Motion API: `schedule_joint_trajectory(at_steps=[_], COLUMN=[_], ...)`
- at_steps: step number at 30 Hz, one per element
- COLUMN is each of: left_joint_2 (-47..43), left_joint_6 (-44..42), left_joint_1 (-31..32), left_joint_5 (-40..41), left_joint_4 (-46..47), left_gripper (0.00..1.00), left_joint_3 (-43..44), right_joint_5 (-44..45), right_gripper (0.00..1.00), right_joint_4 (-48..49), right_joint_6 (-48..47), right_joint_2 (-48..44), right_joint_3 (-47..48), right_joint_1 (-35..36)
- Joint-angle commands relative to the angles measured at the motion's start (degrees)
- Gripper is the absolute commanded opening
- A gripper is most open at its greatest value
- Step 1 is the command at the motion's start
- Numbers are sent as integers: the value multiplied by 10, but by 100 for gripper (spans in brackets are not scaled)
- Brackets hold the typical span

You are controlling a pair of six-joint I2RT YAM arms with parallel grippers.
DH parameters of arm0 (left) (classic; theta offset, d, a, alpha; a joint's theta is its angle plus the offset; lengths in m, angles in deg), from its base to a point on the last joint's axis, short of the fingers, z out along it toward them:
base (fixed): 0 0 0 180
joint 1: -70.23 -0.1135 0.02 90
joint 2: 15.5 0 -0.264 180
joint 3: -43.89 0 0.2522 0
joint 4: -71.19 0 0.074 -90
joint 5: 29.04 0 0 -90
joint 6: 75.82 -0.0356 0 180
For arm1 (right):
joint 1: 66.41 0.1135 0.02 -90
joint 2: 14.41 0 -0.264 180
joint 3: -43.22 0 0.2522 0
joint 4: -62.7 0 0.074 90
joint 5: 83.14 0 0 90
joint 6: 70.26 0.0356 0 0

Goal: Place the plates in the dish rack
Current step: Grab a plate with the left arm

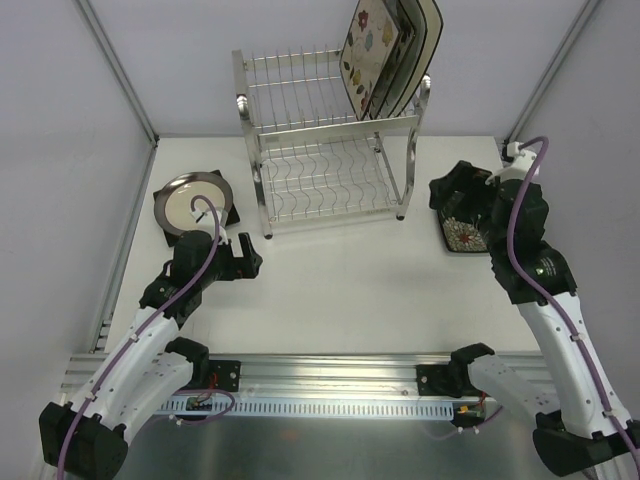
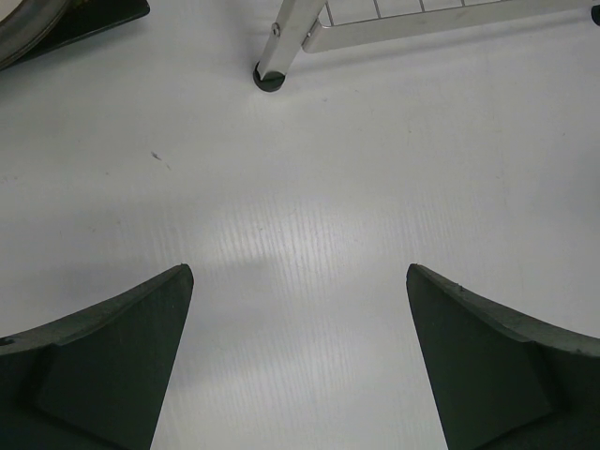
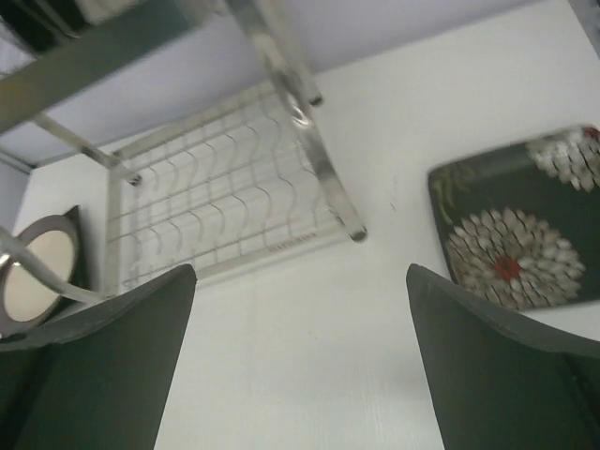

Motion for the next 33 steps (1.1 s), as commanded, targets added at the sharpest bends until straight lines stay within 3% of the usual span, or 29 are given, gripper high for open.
schedule_joint_trajectory(at_steps=[1, 6, 11, 14, 19, 33], left_joint_2=[1, 2, -1, -4, -3, 17], left_joint_6=[7, 8, 10, 8, 6, 14], left_joint_1=[-5, -4, -4, -4, -4, -10], left_joint_5=[6, 4, 3, 4, 9, 34], left_joint_4=[7, 7, 4, 4, 2, -6], left_gripper=[99, 99, 99, 99, 99, 99], left_joint_3=[7, 7, 8, 9, 12, 17], right_joint_5=[2, -57, -85, -84, -76, -68], right_gripper=[100, 99, 99, 90, 85, 83], right_joint_4=[-44, -38, -37, -41, -14, 21], right_joint_6=[67, 144, 192, 221, 257, 273], right_joint_2=[-24, -36, 19, 75, 133, 215], right_joint_3=[-52, -129, -173, -174, -186, -199], right_joint_1=[-63, -199, -290, -302, -302, -300])
